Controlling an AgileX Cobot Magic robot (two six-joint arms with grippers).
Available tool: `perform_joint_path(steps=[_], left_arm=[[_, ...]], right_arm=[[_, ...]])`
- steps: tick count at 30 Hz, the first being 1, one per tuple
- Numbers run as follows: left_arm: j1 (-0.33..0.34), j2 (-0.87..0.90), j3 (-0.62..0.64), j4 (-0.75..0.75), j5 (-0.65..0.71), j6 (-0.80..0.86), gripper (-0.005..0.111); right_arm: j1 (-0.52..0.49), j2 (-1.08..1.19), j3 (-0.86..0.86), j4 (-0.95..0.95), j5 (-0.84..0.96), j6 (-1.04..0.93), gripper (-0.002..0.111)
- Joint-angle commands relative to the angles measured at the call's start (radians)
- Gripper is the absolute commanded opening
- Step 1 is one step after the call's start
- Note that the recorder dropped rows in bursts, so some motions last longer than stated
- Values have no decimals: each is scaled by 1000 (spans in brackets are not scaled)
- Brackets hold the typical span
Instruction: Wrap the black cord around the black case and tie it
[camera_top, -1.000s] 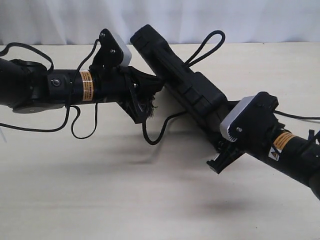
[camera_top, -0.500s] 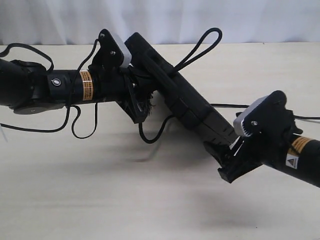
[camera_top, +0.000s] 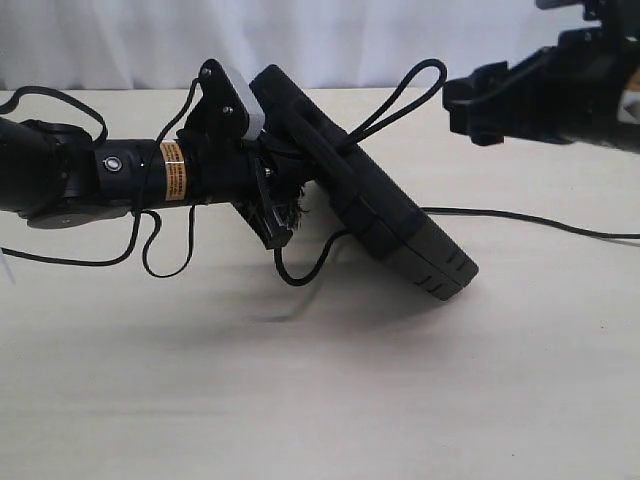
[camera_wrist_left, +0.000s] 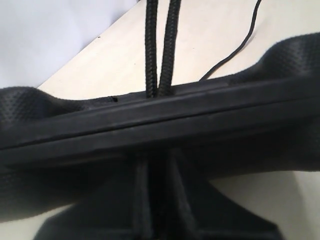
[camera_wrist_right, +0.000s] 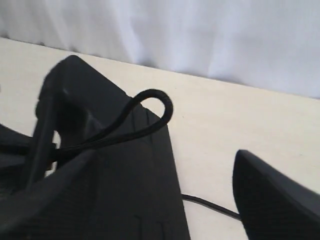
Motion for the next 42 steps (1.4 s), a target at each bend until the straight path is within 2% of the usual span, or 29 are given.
perform_joint_path(steps=[1,4,17,22,34,42], left_arm=[[-5,0,-6,-17,-21,4,0],[-5,0,-6,-17,-21,6,0],[-5,0,-6,-17,-19,6,0],[-5,0,-6,-17,-19,6,0],[-5,0,-6,-17,-21,10,0],[-5,0,-6,-17,-21,10,0]], right_arm=[[-1,199,-208,35,230,-71,69],[-1,274,-271,50,218,-75,69],[-3,358,-271,75,43,76,68],[-7,378,-271,75,41,79,62],[-60,294,-262,68,183,87,62],[-62,339,-253,128,88,97,62]])
